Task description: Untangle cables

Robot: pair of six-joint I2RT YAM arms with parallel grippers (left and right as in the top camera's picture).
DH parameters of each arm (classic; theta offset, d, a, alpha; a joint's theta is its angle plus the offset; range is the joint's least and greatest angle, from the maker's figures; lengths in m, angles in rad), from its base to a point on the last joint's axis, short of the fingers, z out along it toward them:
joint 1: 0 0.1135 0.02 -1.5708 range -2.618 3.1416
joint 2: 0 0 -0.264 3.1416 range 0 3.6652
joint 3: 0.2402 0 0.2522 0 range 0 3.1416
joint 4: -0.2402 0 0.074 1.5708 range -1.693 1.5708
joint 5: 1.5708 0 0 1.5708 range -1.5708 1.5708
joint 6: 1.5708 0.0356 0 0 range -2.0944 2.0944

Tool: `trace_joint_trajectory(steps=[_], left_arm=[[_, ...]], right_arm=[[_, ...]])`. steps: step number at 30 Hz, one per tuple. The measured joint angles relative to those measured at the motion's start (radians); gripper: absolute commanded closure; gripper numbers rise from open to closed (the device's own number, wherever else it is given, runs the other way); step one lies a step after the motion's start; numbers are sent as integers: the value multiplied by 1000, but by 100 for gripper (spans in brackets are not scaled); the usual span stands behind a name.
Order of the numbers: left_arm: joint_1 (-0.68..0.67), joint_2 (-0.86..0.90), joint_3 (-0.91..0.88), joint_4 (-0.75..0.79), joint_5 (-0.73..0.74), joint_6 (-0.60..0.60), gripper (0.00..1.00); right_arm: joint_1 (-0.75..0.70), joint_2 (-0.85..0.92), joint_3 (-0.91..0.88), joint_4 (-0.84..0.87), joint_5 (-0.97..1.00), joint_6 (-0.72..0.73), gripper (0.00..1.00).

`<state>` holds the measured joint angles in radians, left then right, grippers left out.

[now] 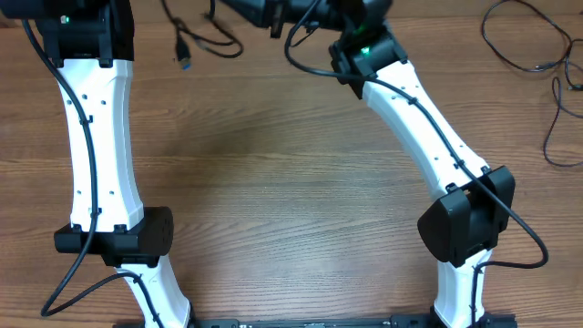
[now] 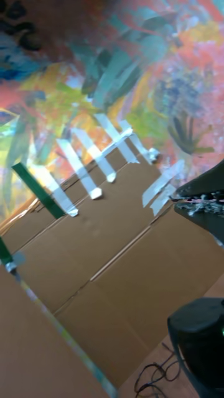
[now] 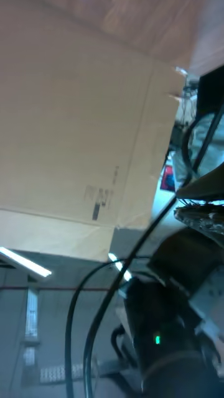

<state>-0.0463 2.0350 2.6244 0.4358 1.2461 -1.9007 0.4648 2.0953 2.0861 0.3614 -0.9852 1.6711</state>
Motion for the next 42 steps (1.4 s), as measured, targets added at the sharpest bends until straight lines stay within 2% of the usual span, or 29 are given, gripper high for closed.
trace_joint_trajectory(steps=[5, 8, 13, 16, 20, 22, 24, 30, 35, 38, 41, 42], left_arm=[[0, 0, 0, -151, -1, 65, 96], [2, 1, 0, -215, -1, 99, 96], [11, 1, 0, -219, 0, 125, 96], [16, 2, -1, -187, 1, 117, 96], [16, 10, -7, 7, 3, 30, 96], [18, 11, -7, 89, -13, -19, 96], [29, 9, -5, 132, -21, -69, 96], [53, 8, -5, 137, -23, -148, 96], [54, 7, -5, 133, -18, -161, 96], [53, 5, -3, 55, 11, -117, 96], [43, 5, -3, -98, 50, 2, 96], [40, 5, -3, -187, 60, 75, 96]], right_arm=[[47, 0, 0, -39, -122, 6, 96], [107, 0, 0, -114, -189, -53, 96], [174, 0, 0, -294, -269, -227, 96], [169, -2, 5, -500, -290, -394, 96], [149, -13, 18, -918, -231, -699, 96], [143, -15, 16, -1124, -89, -883, 96], [138, -10, 10, -1205, 40, -996, 96], [72, -7, 4, -1225, 281, -1246, 96], [-37, -7, 4, -1231, 369, -1321, 96], [-113, -7, 4, -1228, 352, -1392, 96], [-173, -7, 5, -1218, 308, -1482, 96], [-184, -7, 5, -1218, 301, -1513, 96]])
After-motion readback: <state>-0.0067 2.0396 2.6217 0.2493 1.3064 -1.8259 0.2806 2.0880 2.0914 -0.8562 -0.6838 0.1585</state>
